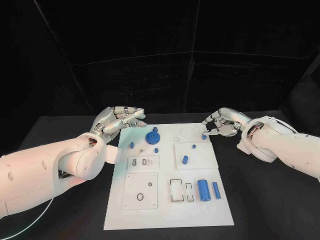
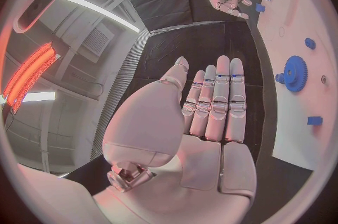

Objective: Assemble the parts on the task board

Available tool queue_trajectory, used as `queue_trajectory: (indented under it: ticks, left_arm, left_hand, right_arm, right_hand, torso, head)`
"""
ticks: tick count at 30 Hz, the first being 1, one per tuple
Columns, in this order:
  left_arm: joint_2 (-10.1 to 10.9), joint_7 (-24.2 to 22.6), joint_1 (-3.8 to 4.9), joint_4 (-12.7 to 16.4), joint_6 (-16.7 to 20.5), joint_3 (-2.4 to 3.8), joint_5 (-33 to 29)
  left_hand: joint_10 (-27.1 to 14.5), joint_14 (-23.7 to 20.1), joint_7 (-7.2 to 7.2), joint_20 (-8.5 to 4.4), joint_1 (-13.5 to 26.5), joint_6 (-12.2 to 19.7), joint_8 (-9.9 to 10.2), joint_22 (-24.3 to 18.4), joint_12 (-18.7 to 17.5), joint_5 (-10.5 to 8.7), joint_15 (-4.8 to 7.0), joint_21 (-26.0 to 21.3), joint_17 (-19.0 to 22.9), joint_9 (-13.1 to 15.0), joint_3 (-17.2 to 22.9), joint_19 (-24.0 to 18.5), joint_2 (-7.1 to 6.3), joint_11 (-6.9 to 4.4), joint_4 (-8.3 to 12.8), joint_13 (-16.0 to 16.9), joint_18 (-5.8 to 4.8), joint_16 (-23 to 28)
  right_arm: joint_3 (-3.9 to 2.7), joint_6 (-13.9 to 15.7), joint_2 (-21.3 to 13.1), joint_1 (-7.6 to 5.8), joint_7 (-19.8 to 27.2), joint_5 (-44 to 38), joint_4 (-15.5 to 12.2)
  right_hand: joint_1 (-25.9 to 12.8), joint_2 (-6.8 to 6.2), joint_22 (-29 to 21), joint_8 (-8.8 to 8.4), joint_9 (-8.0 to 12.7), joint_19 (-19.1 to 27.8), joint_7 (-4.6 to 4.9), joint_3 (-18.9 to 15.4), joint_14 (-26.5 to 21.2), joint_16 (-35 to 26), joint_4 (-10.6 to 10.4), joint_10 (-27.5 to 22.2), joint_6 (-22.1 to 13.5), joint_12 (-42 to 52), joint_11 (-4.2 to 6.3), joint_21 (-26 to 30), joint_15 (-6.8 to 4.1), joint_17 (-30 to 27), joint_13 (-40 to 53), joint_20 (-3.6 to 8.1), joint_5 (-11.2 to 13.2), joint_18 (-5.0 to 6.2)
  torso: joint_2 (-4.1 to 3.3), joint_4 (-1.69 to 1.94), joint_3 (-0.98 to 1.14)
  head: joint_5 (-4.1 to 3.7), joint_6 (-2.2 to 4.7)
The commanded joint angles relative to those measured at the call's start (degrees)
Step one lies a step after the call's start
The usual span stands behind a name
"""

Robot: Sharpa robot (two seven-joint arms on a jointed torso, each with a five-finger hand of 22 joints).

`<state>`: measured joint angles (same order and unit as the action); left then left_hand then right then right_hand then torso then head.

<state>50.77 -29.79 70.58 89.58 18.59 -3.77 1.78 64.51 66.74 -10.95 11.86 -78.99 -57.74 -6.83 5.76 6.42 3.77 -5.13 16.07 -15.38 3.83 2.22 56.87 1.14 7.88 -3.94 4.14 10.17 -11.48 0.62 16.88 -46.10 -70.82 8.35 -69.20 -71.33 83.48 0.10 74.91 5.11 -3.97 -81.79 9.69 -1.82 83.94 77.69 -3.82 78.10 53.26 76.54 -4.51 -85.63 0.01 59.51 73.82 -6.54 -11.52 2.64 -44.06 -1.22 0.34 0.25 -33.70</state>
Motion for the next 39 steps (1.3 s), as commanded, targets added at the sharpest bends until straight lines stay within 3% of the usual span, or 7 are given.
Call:
queue_trajectory:
  ticks: [1, 31, 39]
  left_arm:
    - [-0.09, -0.22, 0.04, -0.07, -0.91, 0.03, 0.30]
    - [-0.16, -0.11, 0.02, -0.57, -0.88, 0.03, 0.30]
    - [-0.16, -0.08, 0.02, -0.64, -0.84, 0.03, 0.30]
  left_hand:
    - [0.37, -0.35, 0.05, -0.04, -0.01, -0.44, 0.31, -0.06, -0.23, -0.15, -0.15, -0.37, 0.01, -0.04, 0.07, -0.53, 0.74, -0.07, 0.43, -0.08, 0.29, 0.22]
    - [0.35, -0.26, -0.03, -0.02, -0.07, -0.43, 0.38, -0.09, -0.35, -0.15, -0.15, -0.41, 0.00, -0.05, 0.09, -0.53, 0.72, -0.03, 0.51, -0.11, 0.32, 0.32]
    - [0.34, -0.24, -0.08, -0.01, -0.09, -0.42, 0.42, -0.11, -0.41, -0.15, -0.16, -0.43, -0.01, -0.06, 0.10, -0.53, 0.72, 0.00, 0.54, -0.12, 0.32, 0.39]
  right_arm:
    - [0.00, -1.82, 0.39, 0.08, 0.91, -1.73, 0.40]
    - [0.01, -4.59, 1.24, 1.33, -0.92, -3.53, 2.38]
    - [0.01, -4.35, 1.47, 1.40, -1.13, -3.55, 2.76]
  right_hand:
    - [0.50, -0.10, 3.92, -0.31, 0.07, 0.39, -0.06, -0.02, 0.92, -0.39, 0.45, -0.20, -0.43, -0.32, 0.00, 0.29, 0.05, -0.07, -0.04, 0.02, 0.11, -0.08]
    - [0.47, 0.48, 4.08, 0.12, -0.12, 0.26, -0.12, 0.11, 0.96, -0.37, 0.62, 0.01, 0.43, -0.14, 0.04, 0.24, 0.05, 0.00, 0.20, 0.00, -0.31, -0.11]
    - [0.24, 1.68, 4.43, 0.77, -0.29, -0.02, -0.36, 0.53, 1.05, -0.26, 0.57, 0.45, 1.86, 0.23, 0.26, 0.10, -0.11, 0.22, 0.62, 0.10, -0.16, -0.18]
  torso:
    - [-0.01, -0.04, -0.03]
    - [0.04, -0.03, -0.01]
    - [0.04, 0.01, 0.02]
  head:
    - [0.03, -0.07]
    - [-0.27, -0.66]
    - [-0.42, -0.71]
